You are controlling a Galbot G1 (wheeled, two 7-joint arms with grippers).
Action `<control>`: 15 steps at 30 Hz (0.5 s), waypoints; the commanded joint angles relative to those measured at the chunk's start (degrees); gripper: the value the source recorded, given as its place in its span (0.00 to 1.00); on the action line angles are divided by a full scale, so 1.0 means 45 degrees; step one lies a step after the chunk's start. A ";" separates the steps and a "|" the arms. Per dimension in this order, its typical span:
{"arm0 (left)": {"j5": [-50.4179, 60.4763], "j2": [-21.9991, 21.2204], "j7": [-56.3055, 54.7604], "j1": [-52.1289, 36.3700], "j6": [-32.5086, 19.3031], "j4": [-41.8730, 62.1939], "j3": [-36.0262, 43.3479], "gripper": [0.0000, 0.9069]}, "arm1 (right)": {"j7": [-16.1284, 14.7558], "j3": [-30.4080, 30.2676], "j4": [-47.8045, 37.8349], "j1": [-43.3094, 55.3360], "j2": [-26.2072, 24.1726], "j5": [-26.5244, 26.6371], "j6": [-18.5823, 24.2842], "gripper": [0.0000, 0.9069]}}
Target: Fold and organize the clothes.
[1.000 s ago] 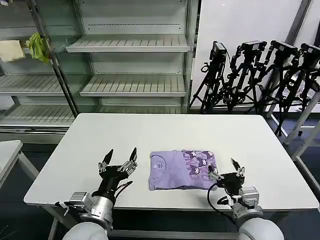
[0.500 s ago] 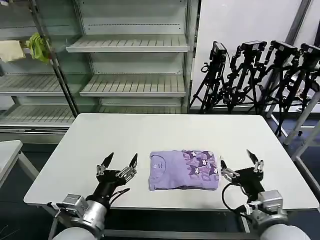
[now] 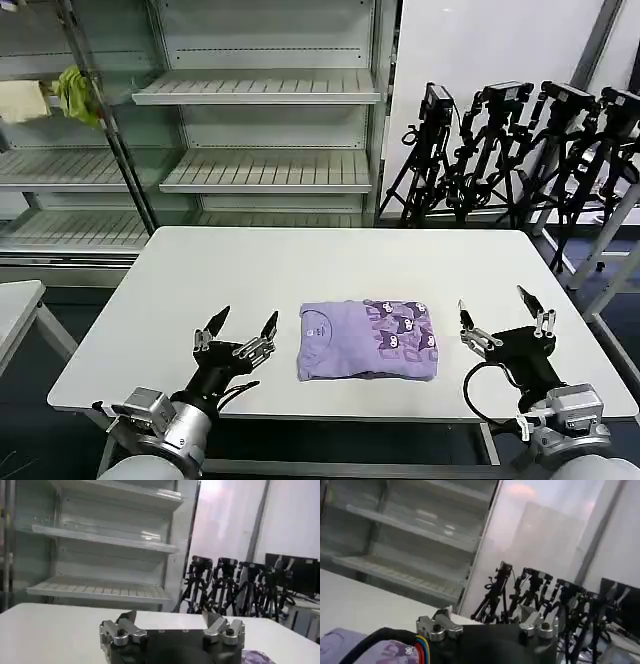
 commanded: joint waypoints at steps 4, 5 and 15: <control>-0.0057 0.0147 0.0020 -0.0071 0.0095 -0.0045 -0.0094 1.00 | -0.0113 0.0359 0.0232 -0.0261 -0.0206 0.0056 0.0037 1.00; -0.0056 0.0136 0.0020 -0.0072 0.0093 -0.0055 -0.0104 1.00 | -0.0093 0.0349 0.0232 -0.0261 -0.0193 0.0064 0.0038 1.00; -0.0073 0.0068 -0.0028 -0.0144 0.0026 -0.0077 -0.0180 1.00 | -0.0288 0.0281 0.0094 -0.0217 -0.0084 0.0443 0.0178 1.00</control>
